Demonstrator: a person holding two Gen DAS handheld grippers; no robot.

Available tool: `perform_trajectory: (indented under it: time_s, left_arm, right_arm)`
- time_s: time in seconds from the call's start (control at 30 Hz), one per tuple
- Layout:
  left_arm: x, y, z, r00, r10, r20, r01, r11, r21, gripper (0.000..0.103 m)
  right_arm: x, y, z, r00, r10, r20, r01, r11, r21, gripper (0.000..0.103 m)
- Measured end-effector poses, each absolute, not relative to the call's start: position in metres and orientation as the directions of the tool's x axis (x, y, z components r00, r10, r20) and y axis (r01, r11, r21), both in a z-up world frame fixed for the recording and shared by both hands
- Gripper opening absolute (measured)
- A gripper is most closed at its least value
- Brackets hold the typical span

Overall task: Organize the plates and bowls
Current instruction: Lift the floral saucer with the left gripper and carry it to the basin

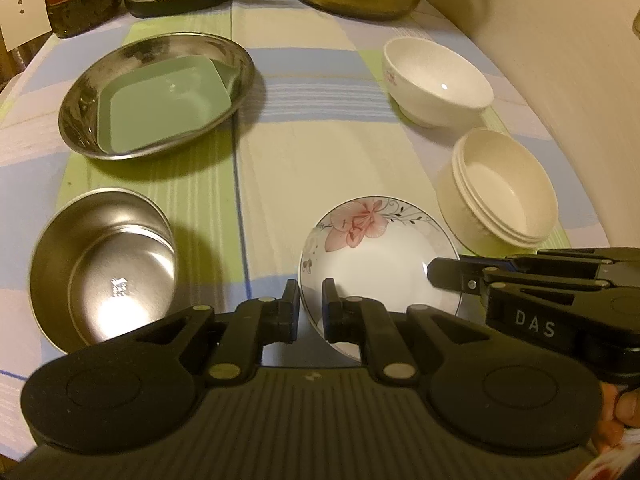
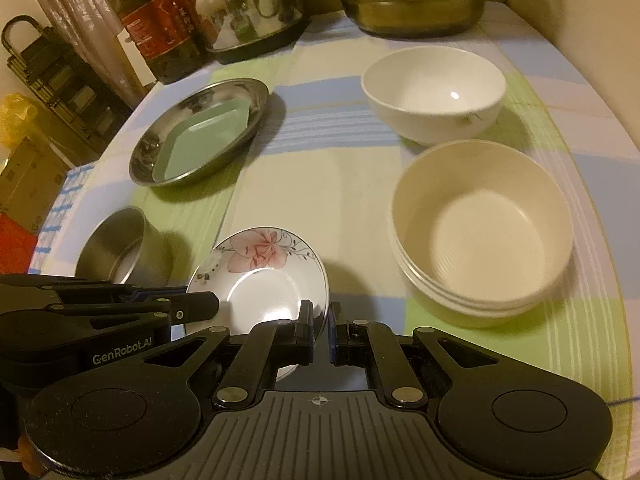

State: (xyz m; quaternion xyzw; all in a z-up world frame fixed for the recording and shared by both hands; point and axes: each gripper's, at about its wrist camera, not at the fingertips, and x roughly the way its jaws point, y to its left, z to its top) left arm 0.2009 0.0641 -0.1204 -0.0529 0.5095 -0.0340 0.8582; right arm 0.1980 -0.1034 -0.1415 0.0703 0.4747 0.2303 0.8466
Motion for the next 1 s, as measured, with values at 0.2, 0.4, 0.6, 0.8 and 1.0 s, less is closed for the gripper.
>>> perform_trajectory:
  time_s: [0.2,0.4,0.6,0.8,1.0]
  left_arm:
    - [0.215,0.077,-0.115,0.494,-0.110,-0.862,-0.005,0.992,-0.129,0.010]
    - [0.231,0.091,-0.109,0.512,-0.108,-0.852,-0.008,0.991,-0.131,0.010]
    - [0.248,0.109,-0.104,0.525,-0.106,-0.844,-0.021,0.990,-0.137,0.010]
    - [0.264,0.133,-0.100,0.536,-0.091,-0.839,-0.050,0.989,-0.139,0.010]
    - [0.279,0.161,-0.099,0.539,-0.066,-0.840,-0.088,0.987,-0.134,0.010]
  right_arm:
    - [0.212,-0.093,-0.135,0.451,0.467,-0.760,-0.334,0.879,0.341,0.007]
    - [0.228,-0.081,-0.127,0.463,0.471,-0.751,-0.342,0.877,0.339,0.007]
    - [0.249,-0.065,-0.119,0.472,0.474,-0.744,-0.353,0.874,0.333,0.007]
    - [0.271,-0.043,-0.112,0.471,0.485,-0.737,-0.376,0.866,0.329,0.007]
    - [0.296,-0.014,-0.110,0.463,0.503,-0.730,-0.407,0.852,0.329,0.007]
